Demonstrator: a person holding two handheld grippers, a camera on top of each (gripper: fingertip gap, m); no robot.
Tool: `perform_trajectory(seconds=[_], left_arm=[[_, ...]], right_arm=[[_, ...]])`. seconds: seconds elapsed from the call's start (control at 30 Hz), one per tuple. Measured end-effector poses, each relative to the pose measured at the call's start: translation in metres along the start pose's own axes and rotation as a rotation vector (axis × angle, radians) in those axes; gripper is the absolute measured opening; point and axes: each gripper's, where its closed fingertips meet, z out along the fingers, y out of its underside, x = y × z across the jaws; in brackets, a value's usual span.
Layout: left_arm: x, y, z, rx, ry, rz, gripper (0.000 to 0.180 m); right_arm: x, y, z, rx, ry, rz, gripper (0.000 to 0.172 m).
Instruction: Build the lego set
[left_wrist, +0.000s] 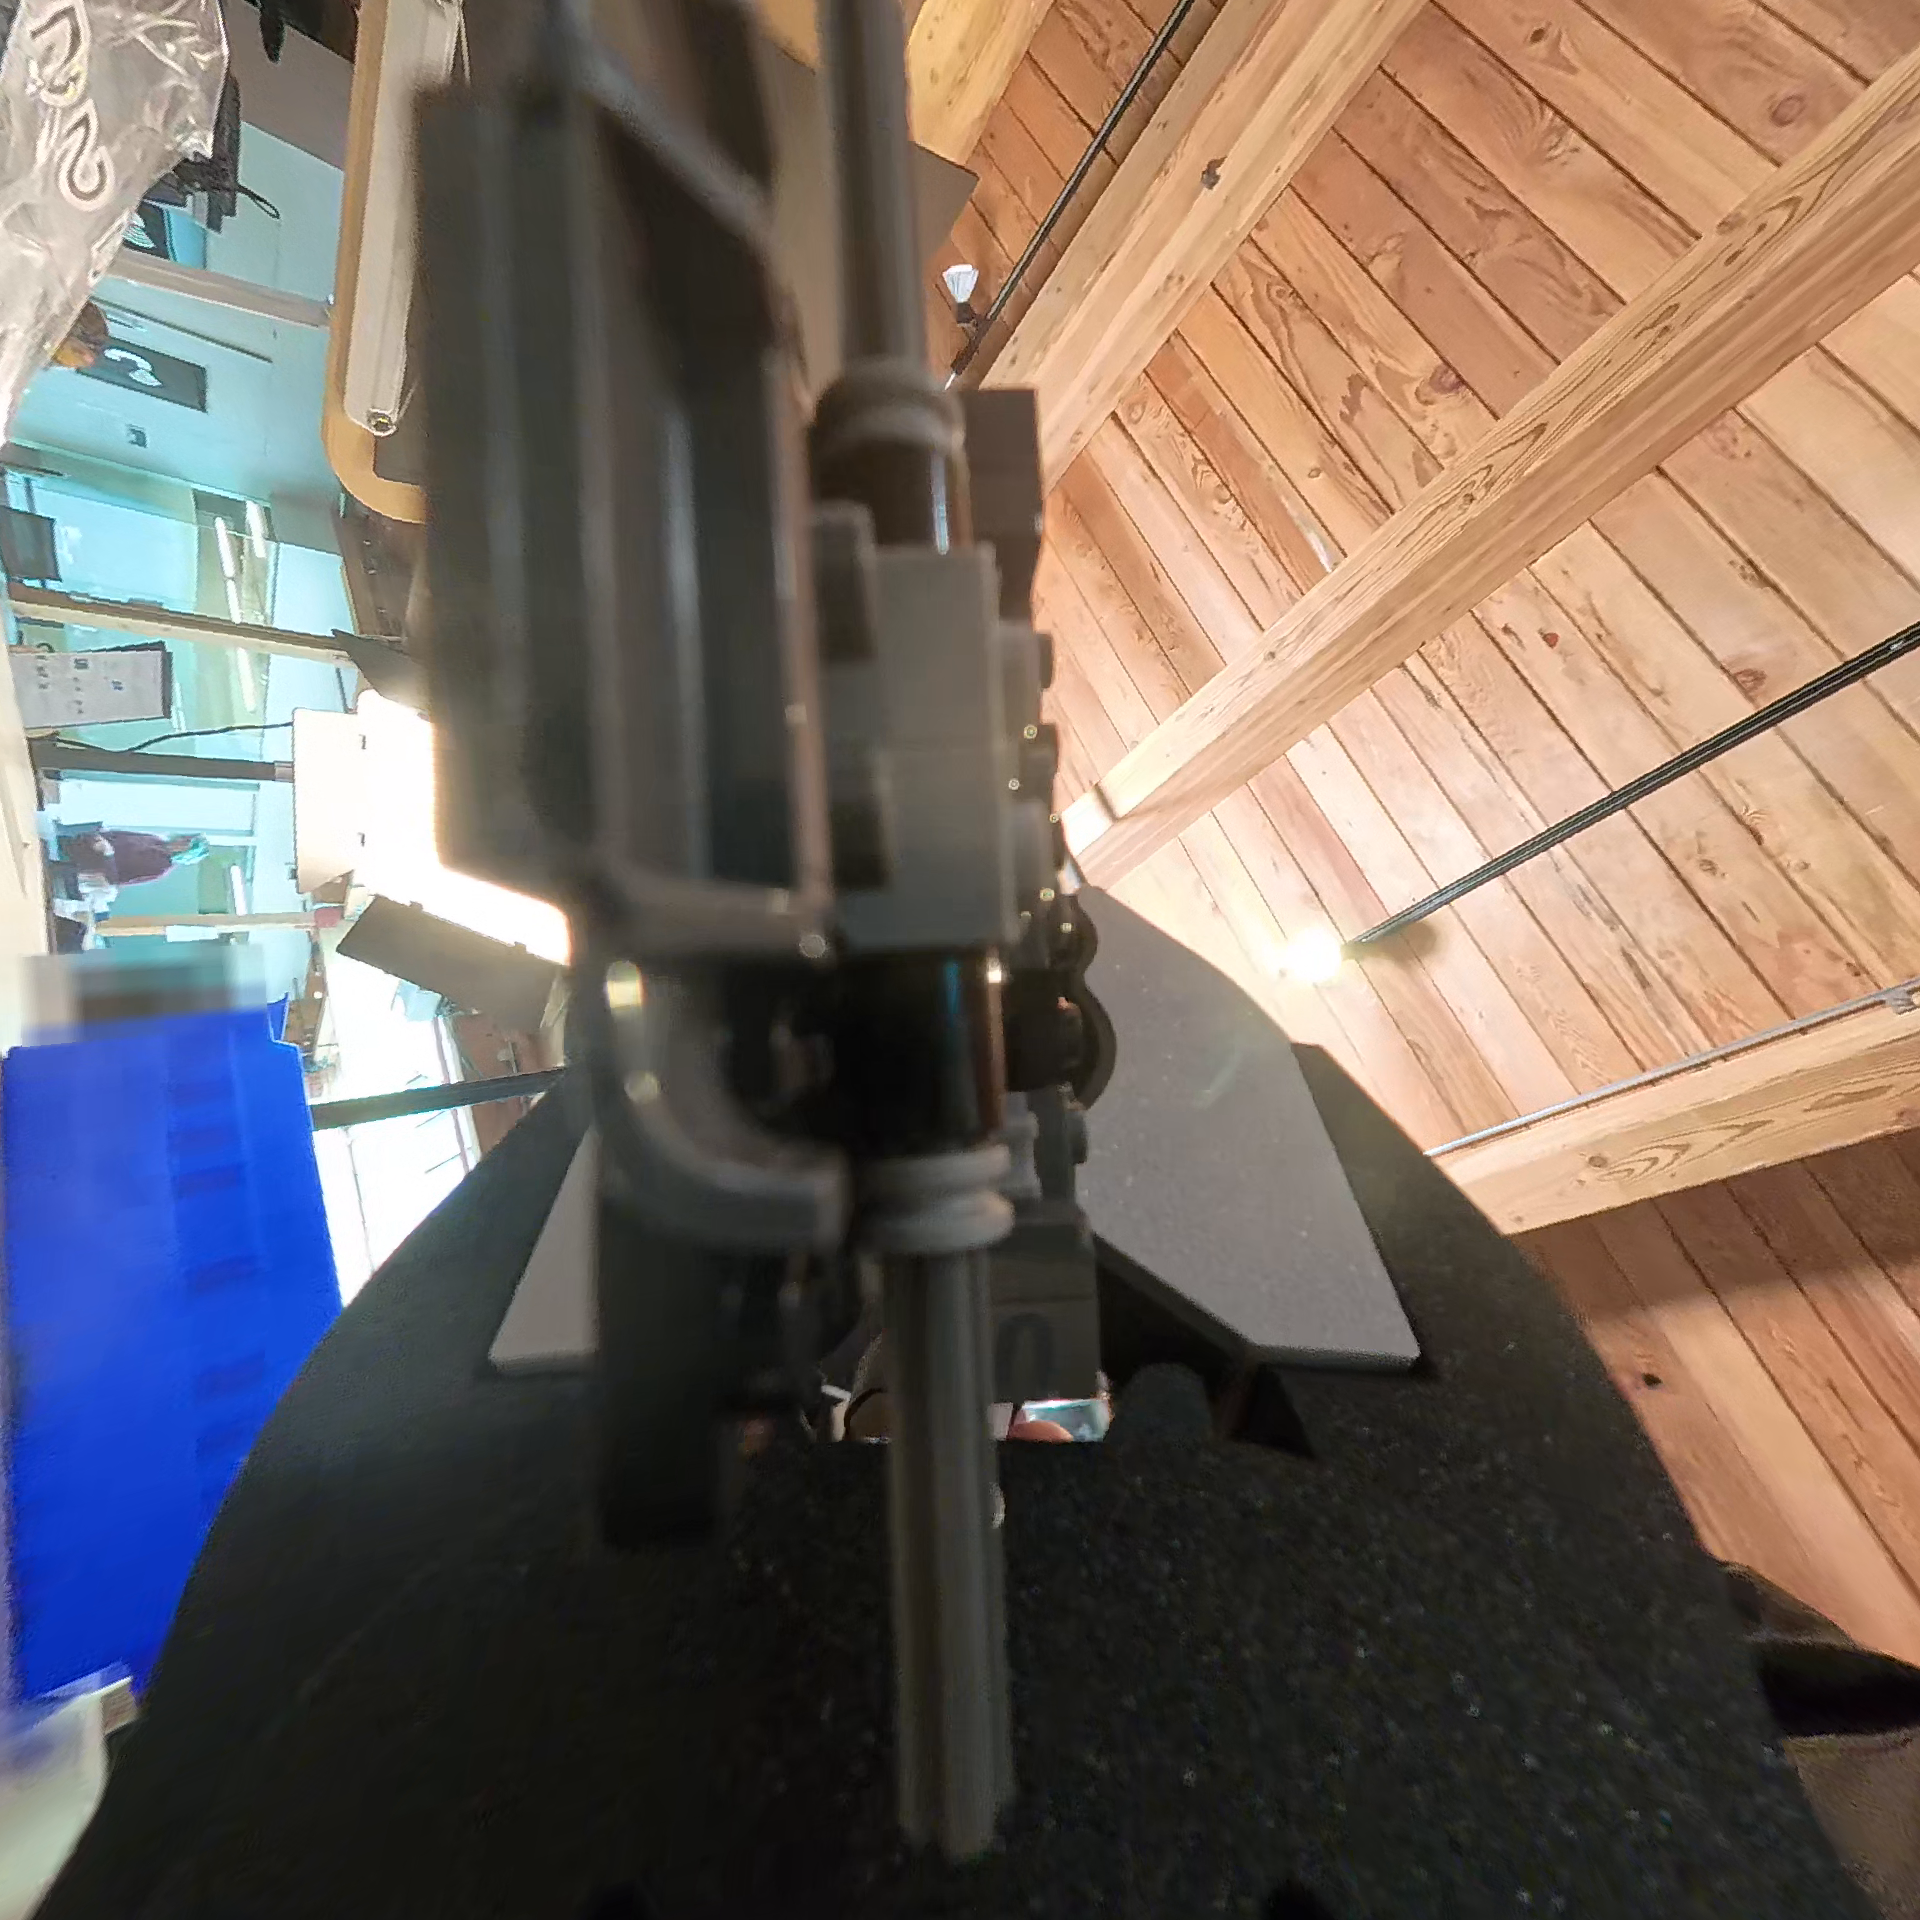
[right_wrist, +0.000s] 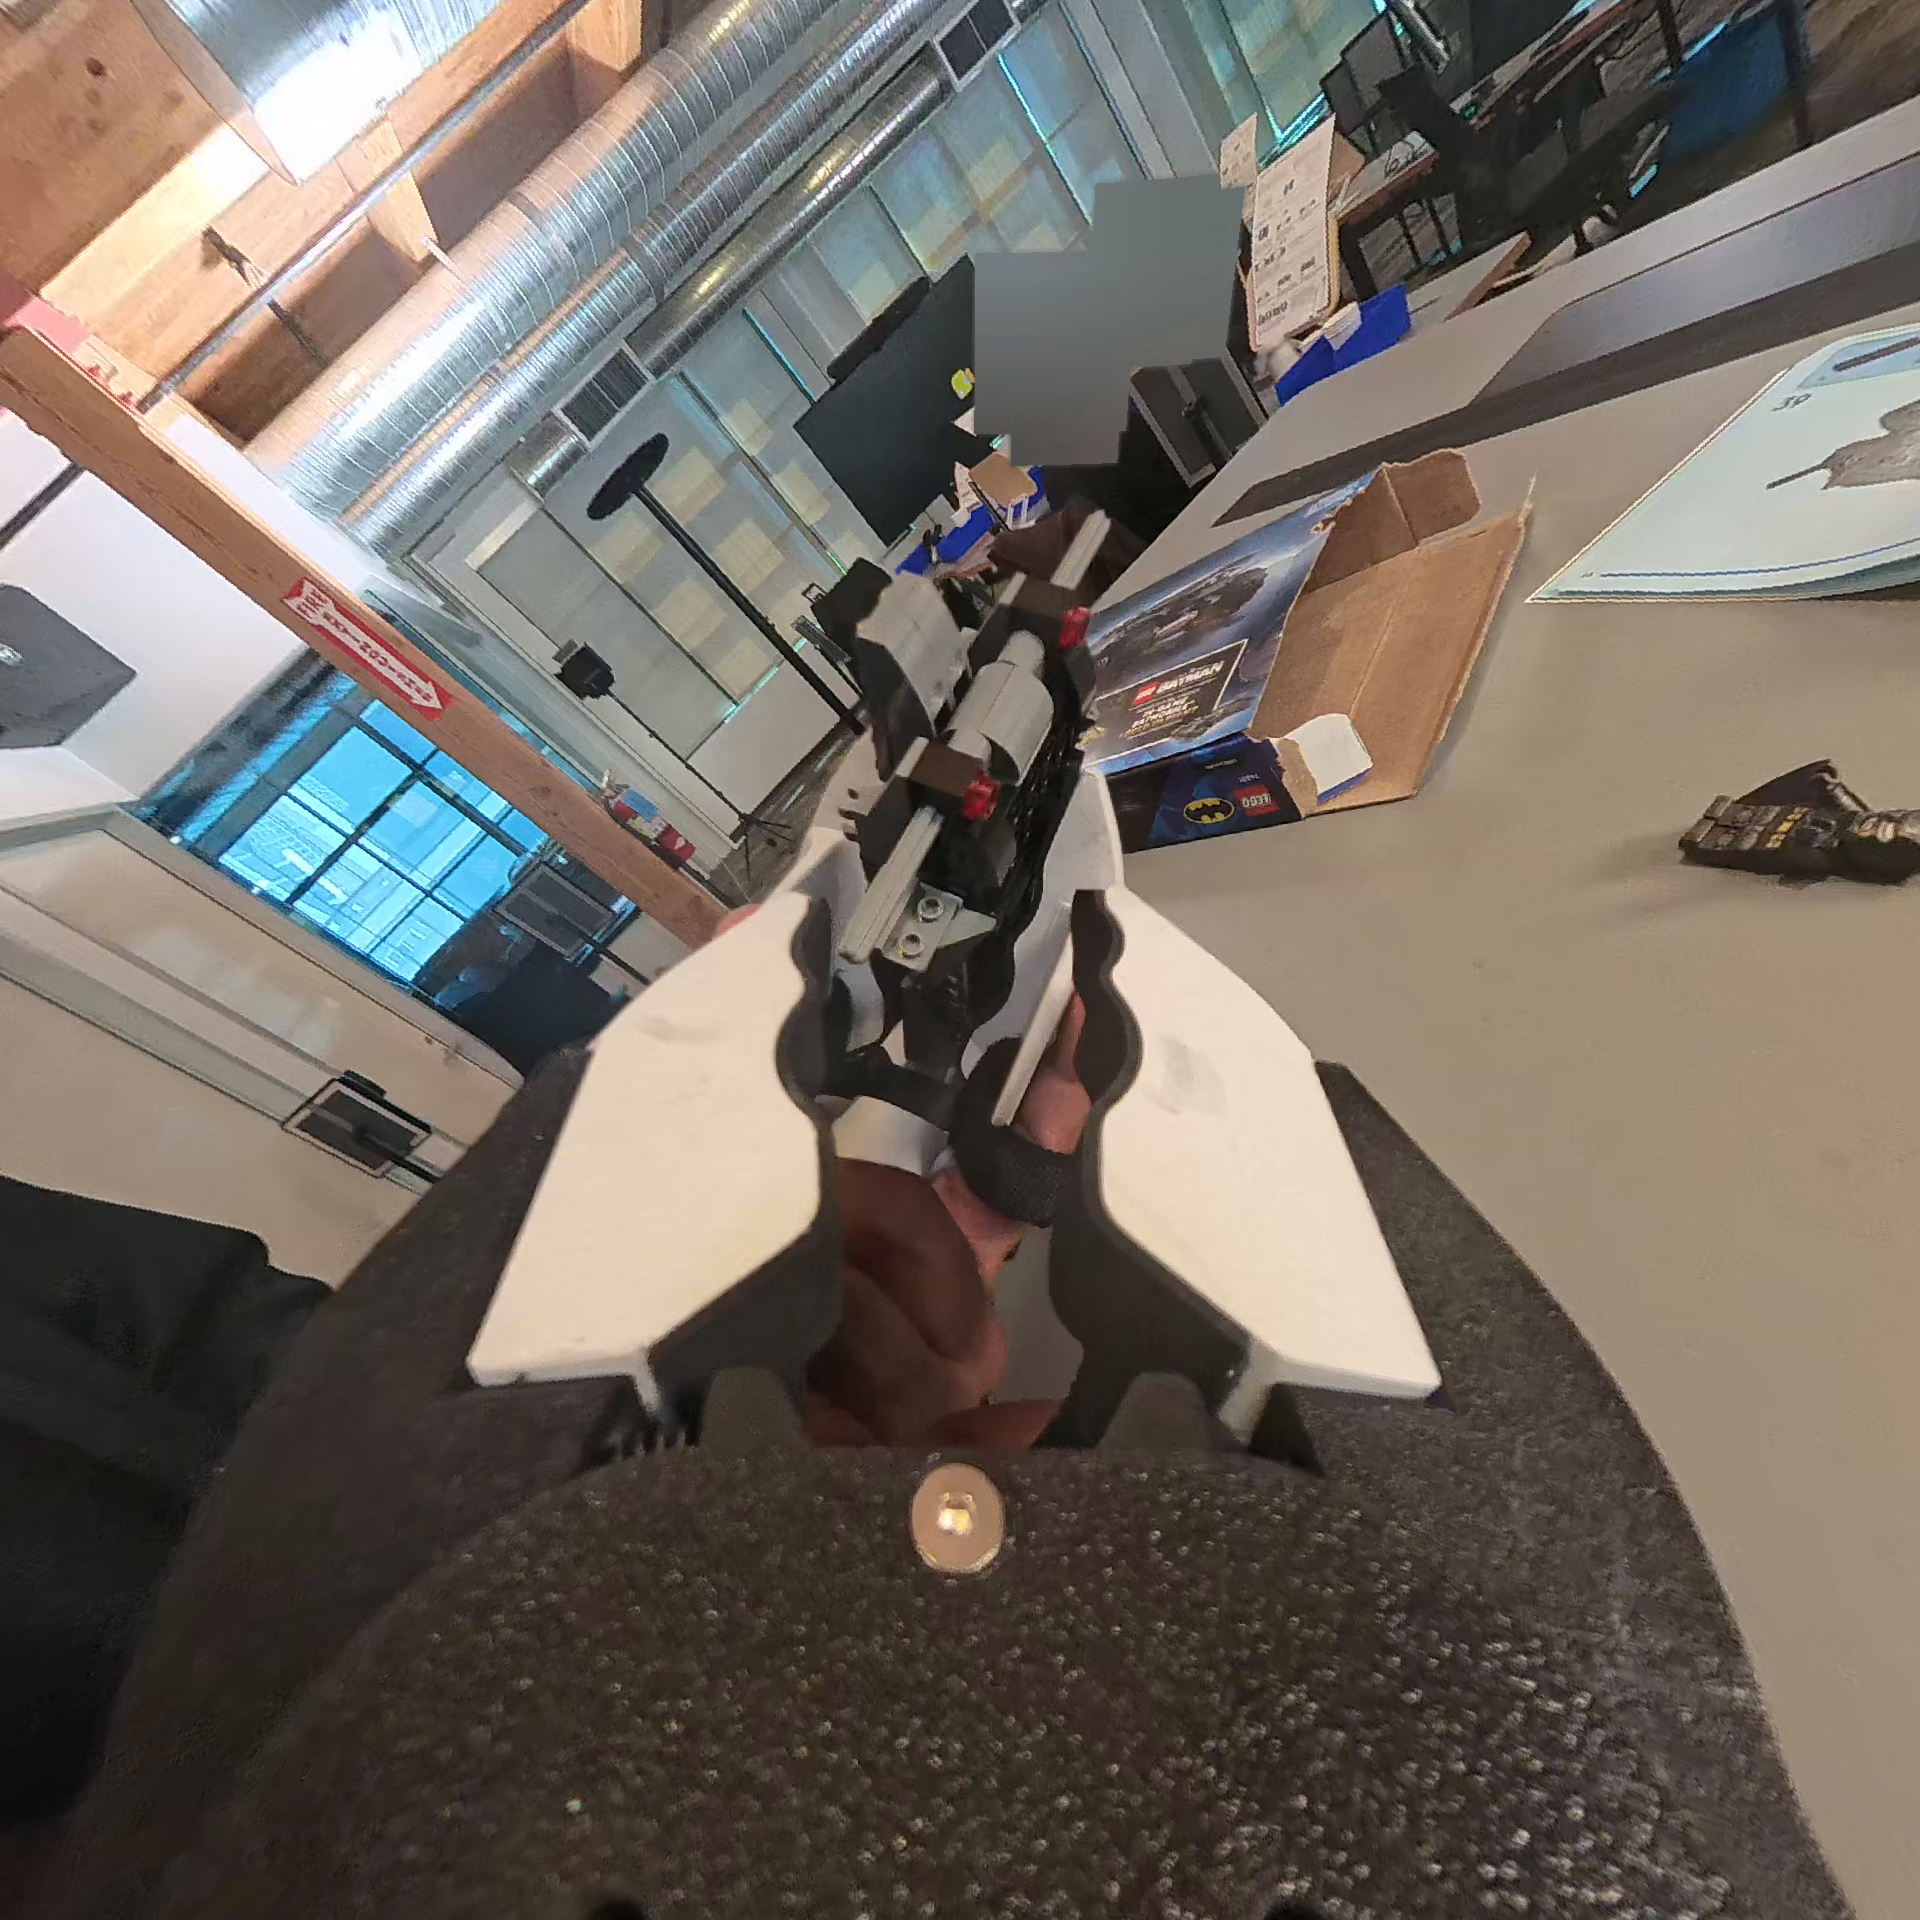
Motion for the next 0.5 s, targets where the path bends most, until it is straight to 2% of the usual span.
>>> perform_trajectory(seconds=[0.03, 0.13, 0.3, 0.4, 0.5], left_arm=[[0.0, 0.002, 0.0, -0.012, -0.006, 0.019, 0.037], [-0.001, 0.01, 0.002, -0.073, -0.042, 0.125, 0.038], [0.001, 0.028, 0.006, -0.216, -0.113, 0.427, 0.038], [-0.001, 0.04, 0.008, -0.3, -0.144, 0.578, 0.037], [-0.003, 0.049, 0.009, -0.351, -0.155, 0.64, 0.037]], right_arm=[[0.001, 0.001, 0.0, -0.009, 0.005, -0.01, 0.045], [0.0, 0.006, 0.0, -0.039, -0.01, -0.026, 0.04], [-0.006, 0.015, -0.002, -0.085, -0.122, 0.033, 0.03], [-0.009, 0.011, -0.006, -0.045, -0.209, 0.111, 0.026], [-0.01, 0.006, -0.012, 0.015, -0.3, 0.192, 0.026]])
